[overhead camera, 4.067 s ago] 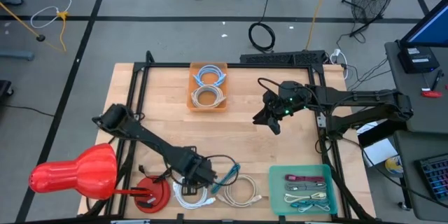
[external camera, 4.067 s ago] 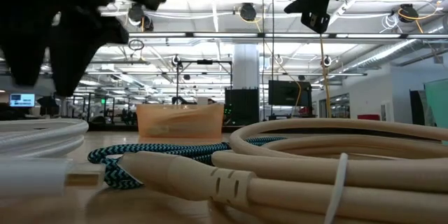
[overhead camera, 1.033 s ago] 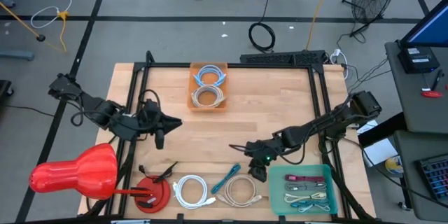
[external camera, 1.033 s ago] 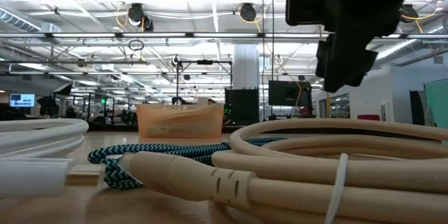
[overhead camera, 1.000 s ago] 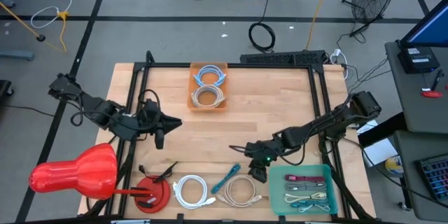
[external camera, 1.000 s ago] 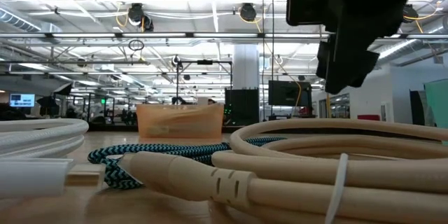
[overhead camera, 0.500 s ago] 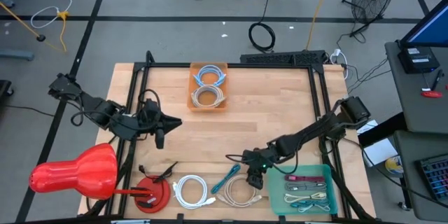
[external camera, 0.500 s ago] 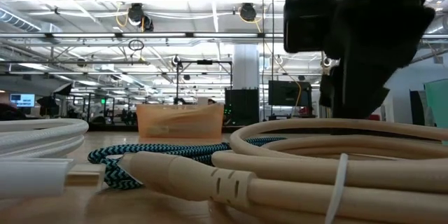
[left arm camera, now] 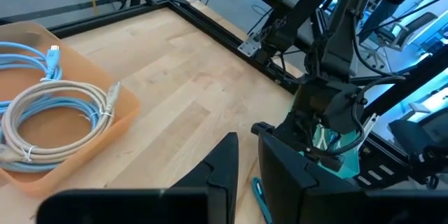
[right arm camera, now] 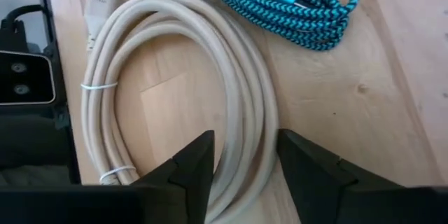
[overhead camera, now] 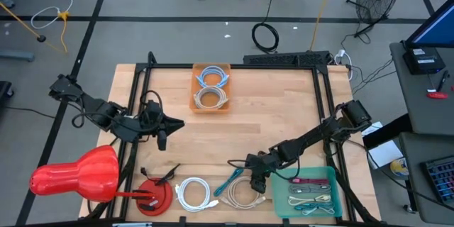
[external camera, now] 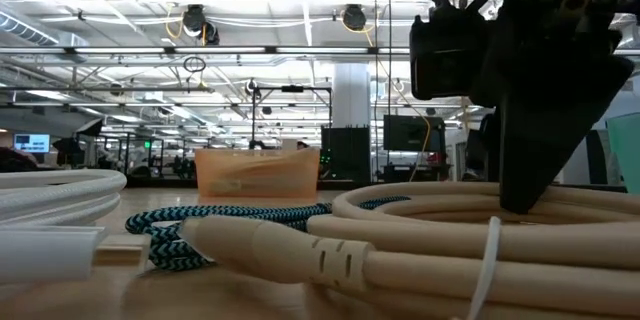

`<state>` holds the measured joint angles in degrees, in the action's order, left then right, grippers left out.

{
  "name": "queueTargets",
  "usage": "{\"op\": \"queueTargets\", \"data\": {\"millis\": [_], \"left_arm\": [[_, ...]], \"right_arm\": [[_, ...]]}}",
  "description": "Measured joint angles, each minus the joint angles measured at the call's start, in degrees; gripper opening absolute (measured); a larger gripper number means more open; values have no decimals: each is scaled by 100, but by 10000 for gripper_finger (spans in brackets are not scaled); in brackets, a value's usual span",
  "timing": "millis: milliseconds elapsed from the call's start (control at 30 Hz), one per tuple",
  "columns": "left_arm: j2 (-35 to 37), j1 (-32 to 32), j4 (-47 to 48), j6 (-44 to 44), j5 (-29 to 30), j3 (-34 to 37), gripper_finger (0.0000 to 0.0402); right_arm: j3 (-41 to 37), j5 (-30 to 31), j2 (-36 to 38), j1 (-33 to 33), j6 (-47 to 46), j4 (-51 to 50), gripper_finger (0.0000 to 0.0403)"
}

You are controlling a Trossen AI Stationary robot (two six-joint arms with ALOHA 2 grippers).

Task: Pick & Place USB Port
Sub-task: Put the brown usb cable into the orange bin

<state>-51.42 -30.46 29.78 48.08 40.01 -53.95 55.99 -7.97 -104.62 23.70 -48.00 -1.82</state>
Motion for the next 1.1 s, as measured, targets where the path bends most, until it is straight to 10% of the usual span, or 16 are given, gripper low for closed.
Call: {"op": "queueTargets", "data": {"millis": [433, 1100], "left_arm": [[0, 0, -2, 47, 19, 0, 57], [0, 0, 44, 52, 63, 0, 46]], "right_arm": [[0, 222, -17, -9, -65, -297, 14], [-37, 245, 1074, -103, -715, -606, 7]]}}
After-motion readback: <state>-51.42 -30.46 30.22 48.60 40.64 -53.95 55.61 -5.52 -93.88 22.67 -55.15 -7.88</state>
